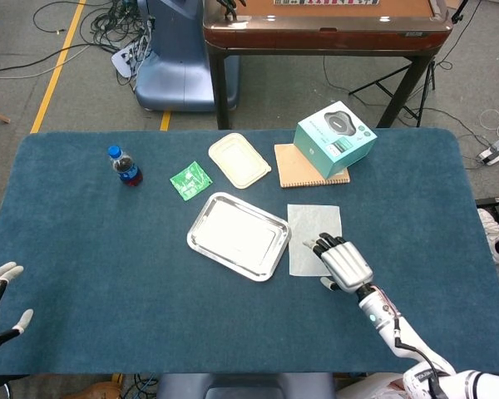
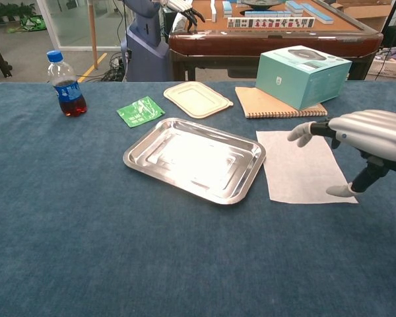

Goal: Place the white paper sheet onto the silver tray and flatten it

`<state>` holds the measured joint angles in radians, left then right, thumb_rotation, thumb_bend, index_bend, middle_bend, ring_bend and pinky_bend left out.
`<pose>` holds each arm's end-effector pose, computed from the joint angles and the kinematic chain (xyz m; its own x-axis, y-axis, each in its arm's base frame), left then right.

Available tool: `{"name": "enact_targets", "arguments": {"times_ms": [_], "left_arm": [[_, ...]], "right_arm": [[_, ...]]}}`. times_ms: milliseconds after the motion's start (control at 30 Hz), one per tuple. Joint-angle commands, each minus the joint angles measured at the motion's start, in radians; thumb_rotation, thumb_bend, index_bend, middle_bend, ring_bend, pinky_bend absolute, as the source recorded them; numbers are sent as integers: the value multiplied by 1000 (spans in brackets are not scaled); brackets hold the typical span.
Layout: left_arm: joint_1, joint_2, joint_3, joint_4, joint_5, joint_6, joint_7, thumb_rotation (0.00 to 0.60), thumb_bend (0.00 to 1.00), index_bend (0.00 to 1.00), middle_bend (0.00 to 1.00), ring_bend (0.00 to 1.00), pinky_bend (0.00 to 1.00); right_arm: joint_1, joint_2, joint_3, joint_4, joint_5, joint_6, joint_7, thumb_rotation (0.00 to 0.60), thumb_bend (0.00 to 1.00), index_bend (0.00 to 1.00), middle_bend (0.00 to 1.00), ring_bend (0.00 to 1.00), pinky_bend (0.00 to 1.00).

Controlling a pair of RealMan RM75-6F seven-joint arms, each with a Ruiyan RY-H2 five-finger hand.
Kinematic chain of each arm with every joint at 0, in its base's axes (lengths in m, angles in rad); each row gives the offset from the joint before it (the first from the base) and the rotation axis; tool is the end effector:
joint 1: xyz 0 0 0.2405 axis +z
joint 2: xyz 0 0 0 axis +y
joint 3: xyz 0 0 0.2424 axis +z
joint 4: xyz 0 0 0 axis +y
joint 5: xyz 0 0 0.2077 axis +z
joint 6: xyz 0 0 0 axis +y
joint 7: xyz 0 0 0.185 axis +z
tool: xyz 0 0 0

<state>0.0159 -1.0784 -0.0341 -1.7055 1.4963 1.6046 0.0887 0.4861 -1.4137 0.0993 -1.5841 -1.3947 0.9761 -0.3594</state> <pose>-0.2970 0.1864 0.1769 0.4338 -0.0541 0.8994 0.8991 0.0898 -0.4283 -0.1878 -0.3040 -0.0096 0.5609 -0.2668 0.7837 -0.7985 -0.4244 0.4269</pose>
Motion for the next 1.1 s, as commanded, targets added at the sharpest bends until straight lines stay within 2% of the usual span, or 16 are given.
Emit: {"name": "enact_targets", "arguments": {"times_ms": [33,200,300,633,1100], "left_arm": [[3,0,0,0,-2,2,1,600,218,222,178,174,112],[6,0,1,0,-5,1,2,600,218,222,179,174,112],[6,-3,3,0,-9,-5,6,600,218,222,179,174,112],[5,-9,0,7,-19,-16,6,600,218,222,179,174,112],[5,-12,-3,14,-27,-24,1,600,218,222,179,174,112]], "right_arm": [[6,-6,-16,23,1,-9,1,600,217,187,216,129,317],[4,-10,-34,54,-8,-5,11,600,216,187,216,129,317],[4,-25,-63,137,-59,19,-10,600,216,187,212,120,312],[19,-83,-88,271,-101,17,104,600,216,187,210,116,307],[33,-101,-82,312,-85,12,120,600,216,187,210,116,307]]}}
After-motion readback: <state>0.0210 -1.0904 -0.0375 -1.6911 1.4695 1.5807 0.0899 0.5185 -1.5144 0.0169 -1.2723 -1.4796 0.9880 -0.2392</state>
